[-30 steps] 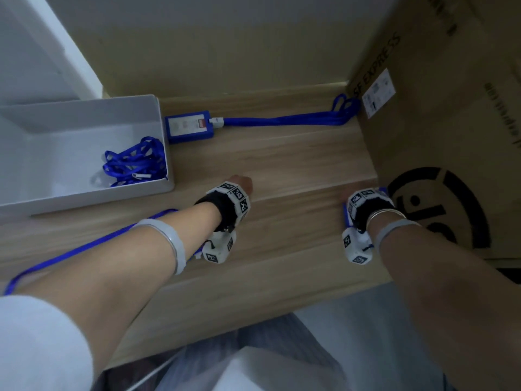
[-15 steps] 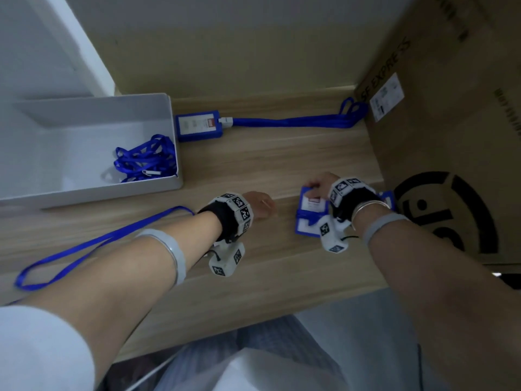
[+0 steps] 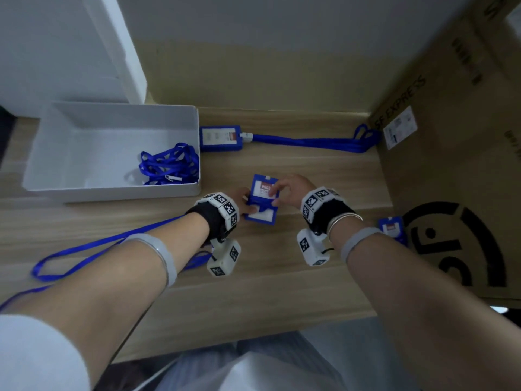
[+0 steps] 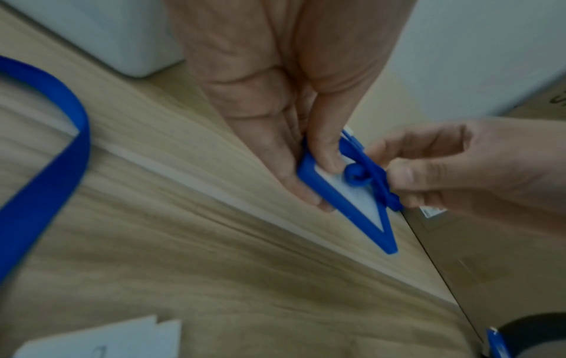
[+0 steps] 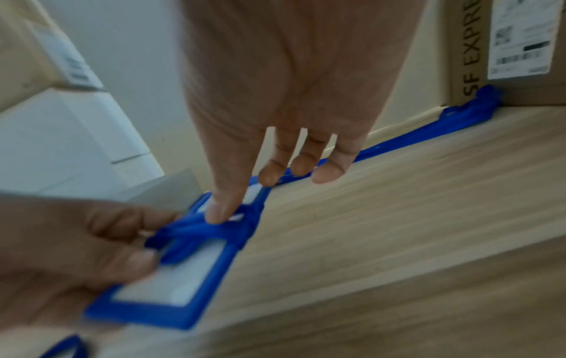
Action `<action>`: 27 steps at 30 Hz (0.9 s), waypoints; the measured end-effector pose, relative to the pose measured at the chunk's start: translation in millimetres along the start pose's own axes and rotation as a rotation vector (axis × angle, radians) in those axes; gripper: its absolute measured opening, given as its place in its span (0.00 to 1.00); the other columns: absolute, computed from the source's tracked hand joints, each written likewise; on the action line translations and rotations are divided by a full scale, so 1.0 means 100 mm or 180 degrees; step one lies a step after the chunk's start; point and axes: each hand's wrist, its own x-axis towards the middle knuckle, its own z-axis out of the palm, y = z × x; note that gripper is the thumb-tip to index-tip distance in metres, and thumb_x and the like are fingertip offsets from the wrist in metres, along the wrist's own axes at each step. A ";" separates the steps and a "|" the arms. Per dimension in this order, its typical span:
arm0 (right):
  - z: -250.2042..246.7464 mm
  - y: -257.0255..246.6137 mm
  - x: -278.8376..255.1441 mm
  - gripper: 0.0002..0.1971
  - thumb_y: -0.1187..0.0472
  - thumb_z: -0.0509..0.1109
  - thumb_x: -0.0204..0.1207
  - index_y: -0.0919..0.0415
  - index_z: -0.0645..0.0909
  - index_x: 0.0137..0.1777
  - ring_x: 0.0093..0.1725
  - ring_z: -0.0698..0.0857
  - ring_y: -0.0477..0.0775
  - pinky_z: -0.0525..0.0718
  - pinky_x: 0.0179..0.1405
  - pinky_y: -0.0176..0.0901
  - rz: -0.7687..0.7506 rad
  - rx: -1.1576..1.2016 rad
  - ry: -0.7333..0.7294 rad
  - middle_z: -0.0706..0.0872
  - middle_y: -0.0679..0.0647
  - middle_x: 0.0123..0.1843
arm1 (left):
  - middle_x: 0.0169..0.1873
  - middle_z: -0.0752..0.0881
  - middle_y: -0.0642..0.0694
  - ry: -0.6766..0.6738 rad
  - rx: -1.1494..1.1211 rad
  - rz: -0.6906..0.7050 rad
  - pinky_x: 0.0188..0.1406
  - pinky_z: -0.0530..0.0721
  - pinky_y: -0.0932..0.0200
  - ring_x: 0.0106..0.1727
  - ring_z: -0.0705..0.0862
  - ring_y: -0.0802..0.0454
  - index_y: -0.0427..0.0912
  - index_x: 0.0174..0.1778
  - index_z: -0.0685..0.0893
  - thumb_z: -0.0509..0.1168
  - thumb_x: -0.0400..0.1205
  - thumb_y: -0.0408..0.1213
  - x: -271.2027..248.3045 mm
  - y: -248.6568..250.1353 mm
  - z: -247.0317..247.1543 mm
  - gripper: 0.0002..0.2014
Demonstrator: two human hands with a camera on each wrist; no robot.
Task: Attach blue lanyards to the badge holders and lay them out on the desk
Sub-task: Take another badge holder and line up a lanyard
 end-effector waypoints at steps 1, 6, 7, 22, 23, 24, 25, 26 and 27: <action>0.03 0.00 0.01 0.13 0.60 0.76 0.71 0.53 0.87 0.55 0.55 0.79 0.50 0.74 0.53 0.37 0.0011 -0.0080 -0.0031 0.81 0.53 0.66 | 0.66 0.78 0.30 -0.0003 -0.0122 -0.0008 0.68 0.77 0.39 0.67 0.79 0.33 0.30 0.71 0.70 0.66 0.79 0.30 -0.01 -0.01 -0.02 0.24; 0.08 -0.05 0.04 0.11 0.64 0.71 0.76 0.61 0.84 0.57 0.57 0.84 0.55 0.76 0.53 0.38 -0.0086 -0.0094 0.0043 0.86 0.58 0.61 | 0.65 0.79 0.28 0.0143 -0.0656 0.0022 0.68 0.77 0.36 0.62 0.80 0.34 0.28 0.70 0.70 0.65 0.80 0.26 -0.03 -0.05 -0.05 0.23; 0.09 -0.06 0.05 0.11 0.65 0.70 0.77 0.63 0.83 0.58 0.58 0.84 0.56 0.77 0.53 0.39 -0.0072 -0.0081 0.0053 0.86 0.59 0.60 | 0.63 0.79 0.27 0.0154 -0.0816 0.0010 0.67 0.77 0.36 0.60 0.80 0.36 0.28 0.71 0.69 0.64 0.80 0.24 -0.04 -0.05 -0.05 0.23; 0.02 -0.02 0.21 0.11 0.76 0.56 0.81 0.69 0.75 0.39 0.31 0.80 0.58 0.85 0.49 0.55 0.1121 0.2260 0.0335 0.79 0.63 0.32 | 0.53 0.84 0.33 -0.0125 0.0261 0.0080 0.36 0.78 0.53 0.47 0.79 0.45 0.41 0.53 0.69 0.68 0.76 0.24 -0.10 -0.18 -0.19 0.17; -0.01 0.01 0.23 0.10 0.76 0.57 0.81 0.69 0.74 0.40 0.30 0.80 0.57 0.85 0.50 0.56 0.1152 0.2223 0.0377 0.79 0.63 0.31 | 0.58 0.83 0.32 -0.0104 0.0510 0.0055 0.40 0.78 0.52 0.48 0.78 0.46 0.38 0.55 0.72 0.69 0.76 0.26 -0.11 -0.19 -0.20 0.16; -0.03 0.05 0.24 0.09 0.75 0.58 0.81 0.69 0.74 0.41 0.29 0.80 0.57 0.86 0.50 0.56 0.1170 0.2138 0.0448 0.79 0.62 0.31 | 0.62 0.81 0.32 -0.0141 0.0744 0.0007 0.44 0.77 0.53 0.49 0.78 0.47 0.34 0.59 0.75 0.69 0.77 0.27 -0.11 -0.20 -0.22 0.16; -0.06 0.08 0.25 0.07 0.74 0.59 0.81 0.68 0.74 0.42 0.29 0.81 0.56 0.86 0.50 0.55 0.1179 0.1993 0.0504 0.79 0.61 0.31 | 0.65 0.80 0.33 -0.0190 0.0921 -0.0041 0.47 0.76 0.56 0.51 0.78 0.46 0.31 0.63 0.75 0.68 0.77 0.28 -0.10 -0.23 -0.24 0.19; -0.07 0.14 0.26 0.06 0.73 0.60 0.81 0.68 0.75 0.43 0.30 0.82 0.56 0.87 0.51 0.55 0.1182 0.1860 0.0559 0.80 0.60 0.30 | 0.67 0.78 0.34 -0.0217 0.1028 -0.0094 0.49 0.75 0.57 0.55 0.80 0.43 0.30 0.66 0.74 0.68 0.78 0.29 -0.11 -0.26 -0.27 0.20; -0.09 0.18 0.25 0.05 0.72 0.61 0.81 0.68 0.77 0.46 0.31 0.83 0.57 0.87 0.52 0.55 0.1184 0.1699 0.0580 0.80 0.59 0.31 | 0.68 0.77 0.34 -0.0210 0.1088 -0.0132 0.49 0.74 0.58 0.61 0.80 0.40 0.30 0.68 0.73 0.67 0.79 0.28 -0.11 -0.29 -0.29 0.21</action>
